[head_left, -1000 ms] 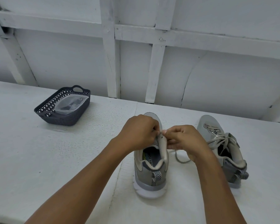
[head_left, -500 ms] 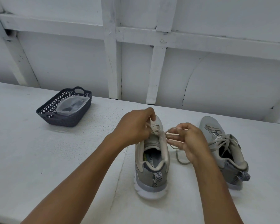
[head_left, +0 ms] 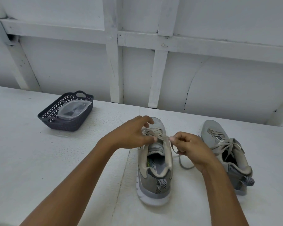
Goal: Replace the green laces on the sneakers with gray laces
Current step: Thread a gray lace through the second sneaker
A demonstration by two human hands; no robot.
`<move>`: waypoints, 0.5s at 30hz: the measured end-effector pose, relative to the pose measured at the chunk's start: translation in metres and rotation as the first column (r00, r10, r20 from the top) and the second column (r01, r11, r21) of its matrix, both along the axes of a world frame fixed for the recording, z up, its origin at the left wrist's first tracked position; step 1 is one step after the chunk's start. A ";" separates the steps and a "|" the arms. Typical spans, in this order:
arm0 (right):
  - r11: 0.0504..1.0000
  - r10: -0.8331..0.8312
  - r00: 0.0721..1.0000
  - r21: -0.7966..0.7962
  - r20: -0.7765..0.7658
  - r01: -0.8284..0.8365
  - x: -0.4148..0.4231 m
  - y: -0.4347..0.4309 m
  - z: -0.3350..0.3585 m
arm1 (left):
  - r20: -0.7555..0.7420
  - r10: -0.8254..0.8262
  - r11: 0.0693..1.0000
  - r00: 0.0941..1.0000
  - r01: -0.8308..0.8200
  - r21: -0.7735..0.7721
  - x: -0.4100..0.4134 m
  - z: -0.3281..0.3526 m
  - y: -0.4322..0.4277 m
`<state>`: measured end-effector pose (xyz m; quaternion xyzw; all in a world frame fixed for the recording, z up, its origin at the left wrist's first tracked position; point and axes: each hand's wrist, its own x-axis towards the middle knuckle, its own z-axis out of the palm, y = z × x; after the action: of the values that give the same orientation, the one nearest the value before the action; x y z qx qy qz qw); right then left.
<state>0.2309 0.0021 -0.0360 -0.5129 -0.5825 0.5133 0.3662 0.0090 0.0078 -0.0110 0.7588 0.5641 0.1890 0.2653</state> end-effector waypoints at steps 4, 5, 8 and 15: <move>0.980 -0.175 0.770 -0.182 -0.613 0.078 0.000 0.007 0.008 | -0.003 0.022 0.999 1.000 -0.022 -0.032 -0.004 -0.002 -0.002; 0.968 -0.231 0.683 -0.237 -0.693 0.086 0.002 0.008 0.009 | 0.004 0.030 0.998 1.000 -0.030 -0.046 -0.005 -0.002 -0.002; 0.937 -0.340 0.718 -0.285 -0.608 0.203 0.006 0.011 0.007 | 0.012 0.042 0.997 0.999 -0.041 -0.073 -0.007 -0.001 -0.004; 0.996 0.084 0.990 -0.034 0.115 -0.080 0.009 0.003 0.002 | -0.002 0.048 0.995 0.999 -0.048 -0.085 -0.006 0.001 -0.003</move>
<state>0.2396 0.0053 -0.0341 -0.5229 -0.6160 0.5055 0.3028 0.0031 0.0048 -0.0104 0.7332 0.5895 0.1711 0.2927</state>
